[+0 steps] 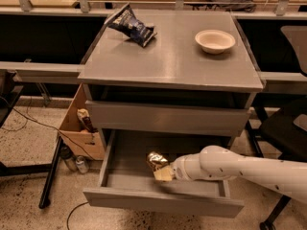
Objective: Place orange can into middle drawer
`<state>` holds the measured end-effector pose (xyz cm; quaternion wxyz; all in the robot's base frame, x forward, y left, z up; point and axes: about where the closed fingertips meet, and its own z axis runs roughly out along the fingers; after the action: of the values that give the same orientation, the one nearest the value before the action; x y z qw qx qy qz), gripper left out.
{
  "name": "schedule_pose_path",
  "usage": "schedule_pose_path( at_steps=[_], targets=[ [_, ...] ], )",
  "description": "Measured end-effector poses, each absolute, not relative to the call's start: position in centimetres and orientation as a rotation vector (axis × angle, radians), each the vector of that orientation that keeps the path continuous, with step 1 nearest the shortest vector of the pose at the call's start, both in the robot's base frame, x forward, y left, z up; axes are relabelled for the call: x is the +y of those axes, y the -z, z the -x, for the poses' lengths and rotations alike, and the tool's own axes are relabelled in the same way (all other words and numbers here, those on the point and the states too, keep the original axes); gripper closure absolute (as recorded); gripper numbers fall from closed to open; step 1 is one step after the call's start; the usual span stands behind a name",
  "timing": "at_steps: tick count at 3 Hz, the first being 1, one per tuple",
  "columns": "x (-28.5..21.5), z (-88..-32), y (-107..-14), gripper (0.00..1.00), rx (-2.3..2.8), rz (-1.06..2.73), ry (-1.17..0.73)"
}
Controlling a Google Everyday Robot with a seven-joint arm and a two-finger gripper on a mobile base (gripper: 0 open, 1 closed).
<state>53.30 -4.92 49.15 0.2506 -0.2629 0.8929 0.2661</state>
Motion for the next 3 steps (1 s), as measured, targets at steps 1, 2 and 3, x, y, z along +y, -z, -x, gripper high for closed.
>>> schedule_pose_path(
  at_steps=[1,2,3],
  targets=[
    [-4.8,-53.9,-49.7,0.36,2.402,0.701,-0.731],
    [-4.7,-54.1,-50.0,0.12,2.383,0.694,-0.734],
    [-4.3,-54.7,-51.7,0.00,2.331,0.760,-0.716]
  ],
)
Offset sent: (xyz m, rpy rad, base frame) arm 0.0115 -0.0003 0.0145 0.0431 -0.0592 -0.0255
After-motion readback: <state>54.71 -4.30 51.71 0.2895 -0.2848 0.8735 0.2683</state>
